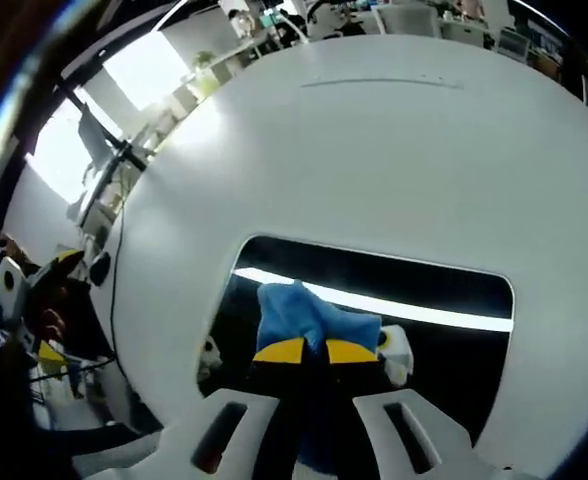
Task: Wipe the mirror surface with the cleaning cloth until all visible marks leave the cleaned area.
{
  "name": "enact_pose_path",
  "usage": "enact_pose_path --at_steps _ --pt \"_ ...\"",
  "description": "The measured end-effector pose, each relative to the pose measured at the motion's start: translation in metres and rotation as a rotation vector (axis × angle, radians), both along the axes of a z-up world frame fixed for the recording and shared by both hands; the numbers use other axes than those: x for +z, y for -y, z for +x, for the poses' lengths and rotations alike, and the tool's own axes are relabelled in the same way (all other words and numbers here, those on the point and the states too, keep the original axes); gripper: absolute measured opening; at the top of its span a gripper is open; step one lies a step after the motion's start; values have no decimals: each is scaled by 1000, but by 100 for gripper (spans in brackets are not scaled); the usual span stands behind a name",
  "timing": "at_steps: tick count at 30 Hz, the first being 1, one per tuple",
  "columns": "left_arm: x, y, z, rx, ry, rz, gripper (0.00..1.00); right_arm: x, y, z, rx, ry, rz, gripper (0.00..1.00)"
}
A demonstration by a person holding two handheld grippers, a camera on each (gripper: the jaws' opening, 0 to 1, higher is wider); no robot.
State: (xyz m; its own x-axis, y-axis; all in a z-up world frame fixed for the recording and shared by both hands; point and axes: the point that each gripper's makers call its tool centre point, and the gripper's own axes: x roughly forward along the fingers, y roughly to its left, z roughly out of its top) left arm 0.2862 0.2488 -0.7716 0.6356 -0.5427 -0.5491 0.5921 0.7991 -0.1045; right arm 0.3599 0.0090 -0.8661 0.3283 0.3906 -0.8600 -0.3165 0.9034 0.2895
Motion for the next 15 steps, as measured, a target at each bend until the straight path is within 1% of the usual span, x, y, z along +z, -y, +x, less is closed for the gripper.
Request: enact_pose_path --at_steps 5,15 --pt "1 2 1 -1 2 -1 99 0 11 0 -9 3 -3 0" --pt "1 3 -1 3 0 1 99 0 45 0 -38 4 -8 0"
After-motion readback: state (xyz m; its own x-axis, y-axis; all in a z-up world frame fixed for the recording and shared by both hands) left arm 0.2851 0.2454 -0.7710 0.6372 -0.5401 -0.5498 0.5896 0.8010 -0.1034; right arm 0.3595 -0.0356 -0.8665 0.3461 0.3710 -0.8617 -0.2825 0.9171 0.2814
